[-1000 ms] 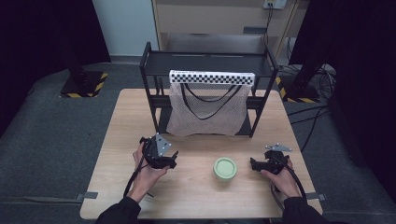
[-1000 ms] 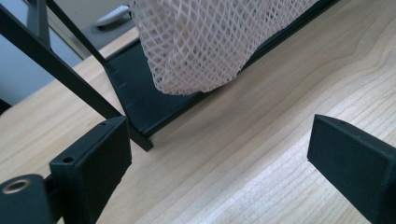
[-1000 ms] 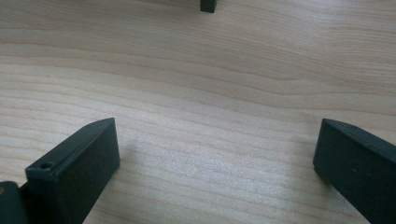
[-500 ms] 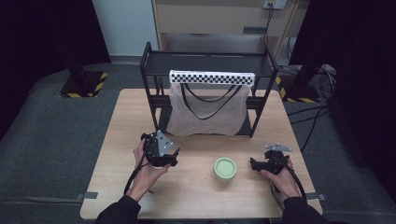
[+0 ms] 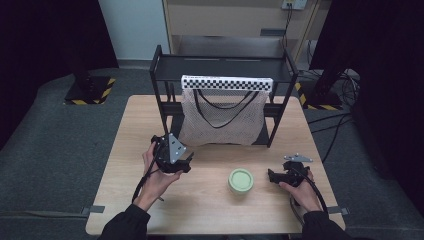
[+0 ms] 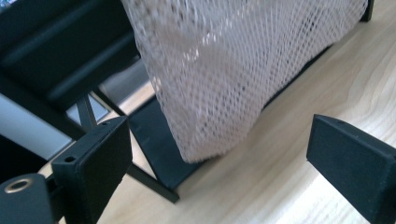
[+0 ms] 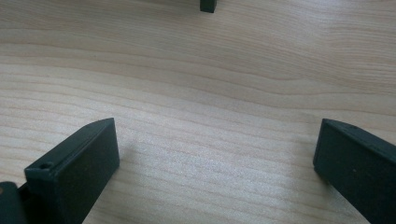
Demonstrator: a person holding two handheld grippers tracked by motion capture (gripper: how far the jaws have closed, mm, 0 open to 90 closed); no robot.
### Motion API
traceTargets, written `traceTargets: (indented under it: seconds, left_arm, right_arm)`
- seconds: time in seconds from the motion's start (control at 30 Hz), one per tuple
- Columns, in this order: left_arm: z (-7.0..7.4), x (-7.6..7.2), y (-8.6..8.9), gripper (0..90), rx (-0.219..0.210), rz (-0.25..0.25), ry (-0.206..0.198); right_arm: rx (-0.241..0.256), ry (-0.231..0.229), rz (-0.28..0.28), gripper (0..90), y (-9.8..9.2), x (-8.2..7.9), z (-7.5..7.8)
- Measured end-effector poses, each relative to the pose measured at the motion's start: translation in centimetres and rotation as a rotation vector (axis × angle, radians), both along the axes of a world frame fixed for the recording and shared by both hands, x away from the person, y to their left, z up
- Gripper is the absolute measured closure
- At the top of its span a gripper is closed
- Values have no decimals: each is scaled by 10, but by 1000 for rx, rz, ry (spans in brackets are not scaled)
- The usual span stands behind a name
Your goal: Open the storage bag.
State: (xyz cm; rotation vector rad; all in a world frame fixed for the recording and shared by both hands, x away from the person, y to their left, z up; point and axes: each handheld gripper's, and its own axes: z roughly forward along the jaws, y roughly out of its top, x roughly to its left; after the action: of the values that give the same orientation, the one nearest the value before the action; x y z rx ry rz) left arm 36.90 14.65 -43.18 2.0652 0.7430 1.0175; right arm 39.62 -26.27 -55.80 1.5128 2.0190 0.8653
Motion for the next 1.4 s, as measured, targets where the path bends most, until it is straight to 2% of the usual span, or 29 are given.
traceTargets:
  seconds: [0.1,0.37,0.4,0.43,0.5,0.53,0.57,0.6,0.7,0.8,0.9,1.4]
  left_arm:
    - [8,4,-6,63,8,-19,-11]
    - [27,11,-18,63,89,-62,-56]
    - [27,11,-18,63,89,-62,-56]
    - [34,12,-20,64,116,-71,-70]
    - [37,12,-21,64,127,-77,-77]
    - [44,13,-24,64,155,-95,-97]
    - [44,13,-24,65,155,-95,-97]
    - [49,13,-26,65,178,-107,-108]
    - [58,14,-30,69,209,-122,-132]
    - [65,15,-34,72,234,-138,-142]
    - [72,16,-39,72,276,-150,-152]
    - [87,19,-61,75,364,-215,-188]
  right_arm:
    - [0,0,0,6,0,0,0]
    - [0,0,0,6,0,0,0]
    - [0,0,0,6,0,0,0]
    - [0,0,0,6,0,0,0]
    - [0,0,0,6,0,0,0]
    - [0,0,0,6,0,0,0]
    - [0,0,0,6,0,0,0]
    - [0,0,0,6,0,0,0]
    - [-1,-1,1,6,0,0,0]
    - [0,0,0,6,0,0,0]
    - [0,0,0,6,0,0,0]
    - [0,0,0,6,0,0,0]
